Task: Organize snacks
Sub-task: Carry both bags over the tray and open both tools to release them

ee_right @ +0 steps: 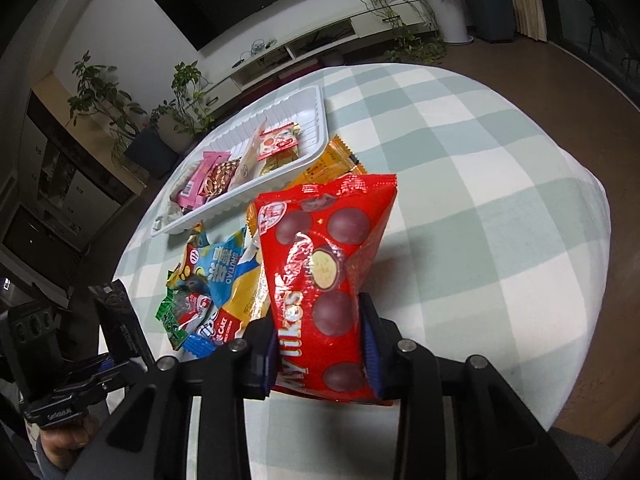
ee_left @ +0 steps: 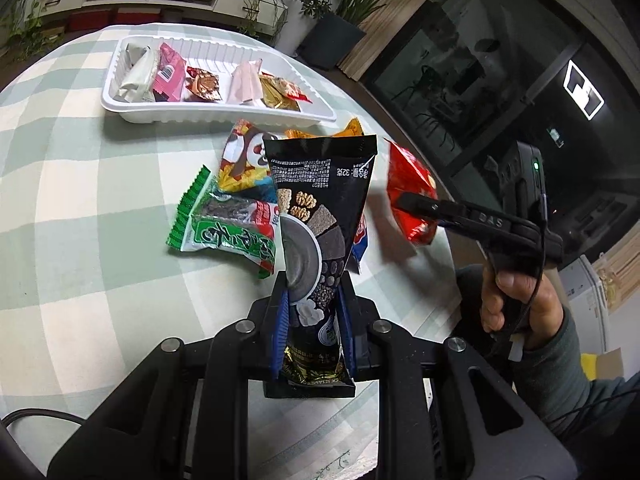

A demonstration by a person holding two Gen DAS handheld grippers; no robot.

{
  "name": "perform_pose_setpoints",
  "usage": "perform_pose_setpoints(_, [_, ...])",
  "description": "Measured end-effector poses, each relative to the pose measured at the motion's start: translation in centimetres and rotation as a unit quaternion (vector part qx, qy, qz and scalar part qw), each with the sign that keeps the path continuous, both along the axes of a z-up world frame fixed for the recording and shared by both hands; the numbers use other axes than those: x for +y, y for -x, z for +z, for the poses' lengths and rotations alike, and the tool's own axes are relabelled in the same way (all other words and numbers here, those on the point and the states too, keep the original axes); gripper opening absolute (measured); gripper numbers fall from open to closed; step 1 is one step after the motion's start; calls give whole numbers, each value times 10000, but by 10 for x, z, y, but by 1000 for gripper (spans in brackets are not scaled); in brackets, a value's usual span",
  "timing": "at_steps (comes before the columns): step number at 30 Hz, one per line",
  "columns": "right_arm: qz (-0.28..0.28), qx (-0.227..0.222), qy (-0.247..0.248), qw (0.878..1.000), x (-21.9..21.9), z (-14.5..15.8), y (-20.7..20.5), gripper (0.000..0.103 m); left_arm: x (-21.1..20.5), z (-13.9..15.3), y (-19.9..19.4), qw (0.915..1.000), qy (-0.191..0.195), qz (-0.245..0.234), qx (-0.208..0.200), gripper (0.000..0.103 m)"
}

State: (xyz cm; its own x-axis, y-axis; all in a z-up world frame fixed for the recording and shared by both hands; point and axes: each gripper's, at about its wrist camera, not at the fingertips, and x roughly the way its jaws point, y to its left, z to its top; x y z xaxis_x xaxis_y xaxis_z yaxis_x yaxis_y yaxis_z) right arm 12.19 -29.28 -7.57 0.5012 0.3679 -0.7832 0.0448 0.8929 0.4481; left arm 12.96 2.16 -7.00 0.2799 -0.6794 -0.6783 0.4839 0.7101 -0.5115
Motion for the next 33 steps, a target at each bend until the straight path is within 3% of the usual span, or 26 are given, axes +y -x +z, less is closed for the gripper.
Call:
perform_pose_setpoints(7, [-215, -196, -116, 9995, -21, 20, -1, 37, 21, 18, -17, 9995, 198, 235, -56, 20])
perform_pose_setpoints(13, [-210, -541, -62, 9983, -28, 56, -26, 37, 35, 52, -62, 9984, 206, 452, -280, 20])
perform_pose_setpoints(19, [276, -1235, 118, 9919, 4, 115, -70, 37, 25, 86, -116, 9972, 100, 538, -502, 20])
perform_pose_setpoints(22, [523, -1328, 190, 9896, 26, 126, -102, 37, 16, 94, -146, 9972, 83, 589, -454, 20])
perform_pose_setpoints(27, [902, -1064, 205, 9900, 63, 111, -150, 37, -11, 85, -192, 9977, -126, 624, -244, 20])
perform_pose_setpoints(33, [1022, -447, 439, 9928, 88, 56, -194, 37, -40, 52, -227, 9968, -432, 668, -15, 20])
